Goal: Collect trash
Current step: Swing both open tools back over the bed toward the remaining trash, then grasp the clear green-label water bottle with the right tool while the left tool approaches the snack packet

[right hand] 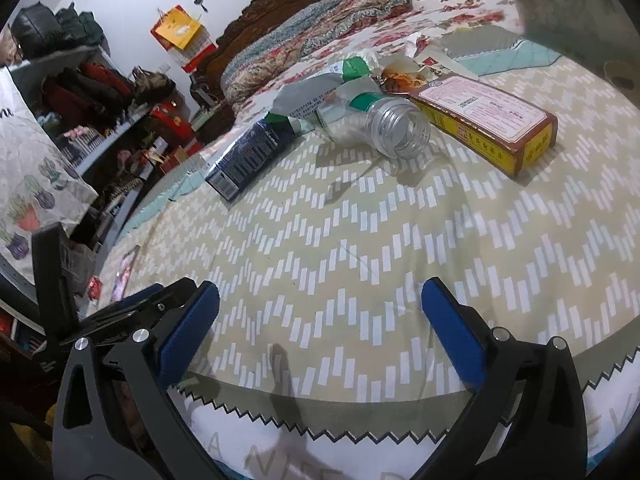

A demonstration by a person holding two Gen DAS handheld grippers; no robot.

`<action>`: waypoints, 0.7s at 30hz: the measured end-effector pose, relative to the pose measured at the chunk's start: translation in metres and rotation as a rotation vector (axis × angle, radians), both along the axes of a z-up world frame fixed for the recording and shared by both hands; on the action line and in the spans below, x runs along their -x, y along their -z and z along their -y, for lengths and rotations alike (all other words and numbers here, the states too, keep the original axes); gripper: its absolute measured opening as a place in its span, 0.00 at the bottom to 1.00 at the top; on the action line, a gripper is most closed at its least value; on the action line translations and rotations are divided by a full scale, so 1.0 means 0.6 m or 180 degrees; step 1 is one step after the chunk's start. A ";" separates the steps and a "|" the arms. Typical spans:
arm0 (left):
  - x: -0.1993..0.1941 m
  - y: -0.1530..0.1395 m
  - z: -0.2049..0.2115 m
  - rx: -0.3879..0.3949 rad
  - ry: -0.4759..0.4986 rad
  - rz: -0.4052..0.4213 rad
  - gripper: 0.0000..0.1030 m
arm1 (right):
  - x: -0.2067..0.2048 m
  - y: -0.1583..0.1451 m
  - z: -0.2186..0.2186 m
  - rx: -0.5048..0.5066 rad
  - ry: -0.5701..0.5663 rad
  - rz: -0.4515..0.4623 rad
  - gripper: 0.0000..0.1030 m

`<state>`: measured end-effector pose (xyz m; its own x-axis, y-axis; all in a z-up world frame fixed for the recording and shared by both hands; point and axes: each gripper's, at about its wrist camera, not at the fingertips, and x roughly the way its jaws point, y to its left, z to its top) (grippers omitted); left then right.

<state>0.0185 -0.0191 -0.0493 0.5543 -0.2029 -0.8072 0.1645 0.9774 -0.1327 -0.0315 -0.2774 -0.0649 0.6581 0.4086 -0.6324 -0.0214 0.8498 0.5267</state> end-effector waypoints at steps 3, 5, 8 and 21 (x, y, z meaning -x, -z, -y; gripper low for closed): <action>-0.001 0.001 0.001 -0.0028 0.0012 0.0001 0.92 | 0.000 0.000 0.003 -0.0047 -0.0002 0.0025 0.97; -0.004 0.002 0.006 -0.0077 0.0057 -0.0015 0.92 | -0.001 0.000 0.002 -0.0023 -0.0016 0.0023 0.97; -0.006 0.004 0.012 -0.0143 0.0079 -0.0028 0.92 | -0.002 -0.001 0.001 0.0038 -0.0044 0.0017 0.97; -0.009 0.005 0.007 -0.0095 0.0077 -0.0043 0.92 | -0.082 -0.092 0.049 0.0154 0.0052 0.0496 0.69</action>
